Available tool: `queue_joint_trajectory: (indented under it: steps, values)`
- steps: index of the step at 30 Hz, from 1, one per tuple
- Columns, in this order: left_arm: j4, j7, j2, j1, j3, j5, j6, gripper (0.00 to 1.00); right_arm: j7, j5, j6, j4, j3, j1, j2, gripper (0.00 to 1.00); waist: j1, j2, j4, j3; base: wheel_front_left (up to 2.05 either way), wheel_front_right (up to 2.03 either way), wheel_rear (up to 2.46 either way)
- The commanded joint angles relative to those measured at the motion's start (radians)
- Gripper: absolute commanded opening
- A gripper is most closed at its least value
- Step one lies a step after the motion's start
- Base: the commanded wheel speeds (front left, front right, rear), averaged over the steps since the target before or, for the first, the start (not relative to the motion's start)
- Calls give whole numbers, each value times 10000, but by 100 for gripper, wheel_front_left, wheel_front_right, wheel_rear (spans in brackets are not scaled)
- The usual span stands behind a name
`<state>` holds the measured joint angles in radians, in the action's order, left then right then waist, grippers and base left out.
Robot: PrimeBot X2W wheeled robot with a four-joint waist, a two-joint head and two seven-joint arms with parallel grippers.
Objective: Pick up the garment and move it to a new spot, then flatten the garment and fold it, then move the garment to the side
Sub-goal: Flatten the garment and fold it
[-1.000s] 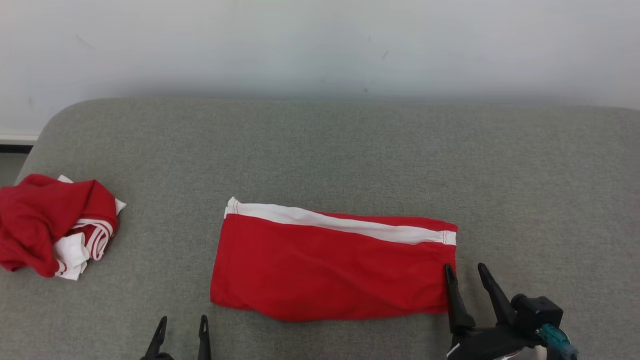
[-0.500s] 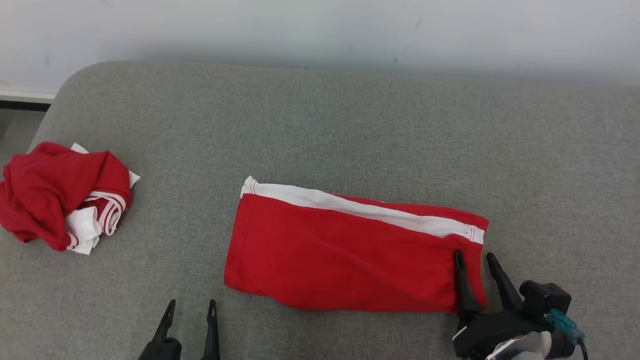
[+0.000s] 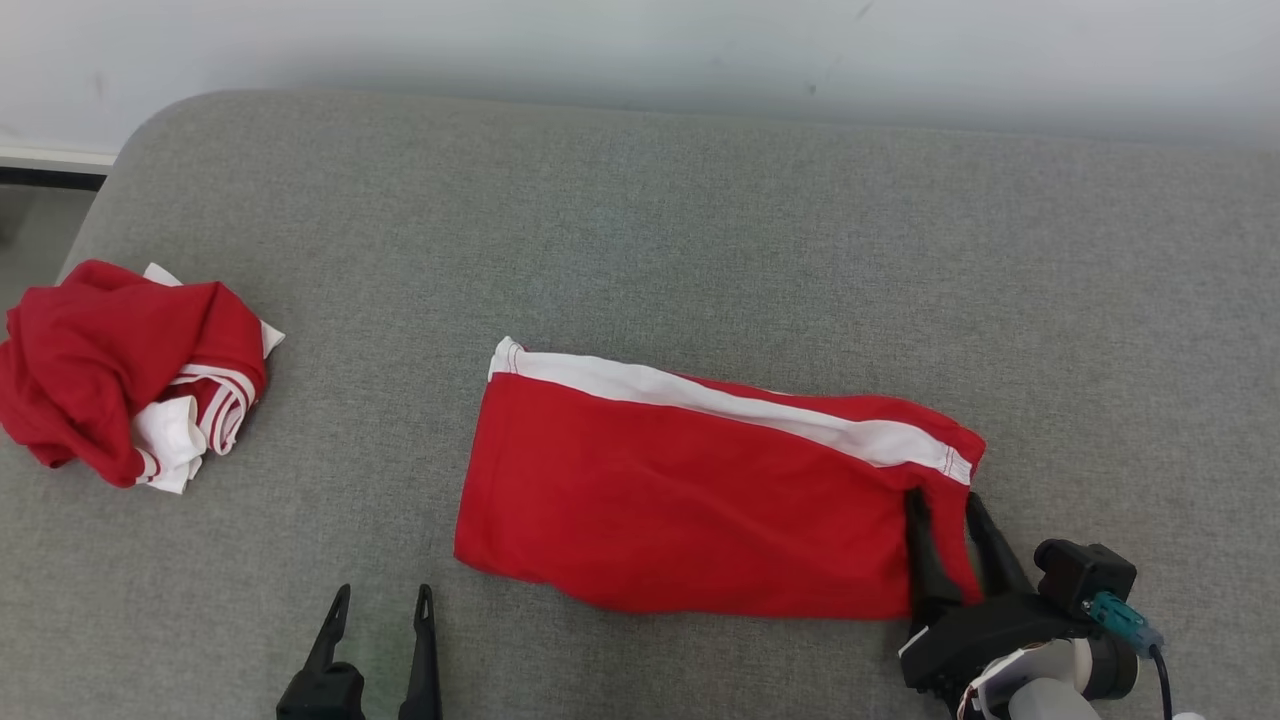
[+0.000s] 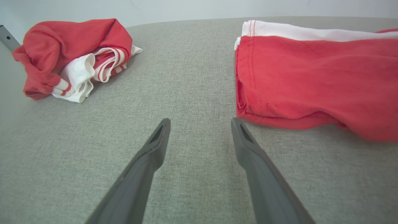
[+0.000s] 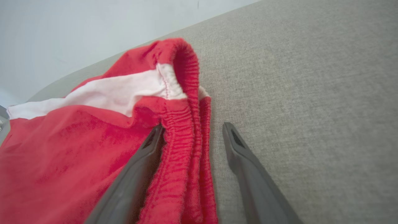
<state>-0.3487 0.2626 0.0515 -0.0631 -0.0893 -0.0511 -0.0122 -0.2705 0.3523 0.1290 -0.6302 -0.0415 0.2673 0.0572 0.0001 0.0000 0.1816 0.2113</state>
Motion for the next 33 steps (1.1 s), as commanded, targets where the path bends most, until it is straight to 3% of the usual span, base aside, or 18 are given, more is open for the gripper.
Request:
queue_joint_trajectory:
  steps: [1,15,26,33]
  values:
    - [-27,33,-17,-26,34,20,-53,100,117,156,28,-248,-141,-168,-117,0,-1,0,-23,-17,0,0,0]
    - [-152,33,-19,234,206,84,-9,100,70,1054,17,24,98,-328,321,0,-1,0,-392,-406,0,0,0]
    - [-132,33,-14,625,347,251,139,100,65,1227,17,-140,698,-548,1141,0,-1,0,-1009,-1283,0,0,0]
    - [-120,33,-14,695,302,247,176,100,67,2036,19,273,-265,-325,1173,0,-1,0,-1233,-1443,0,0,0]
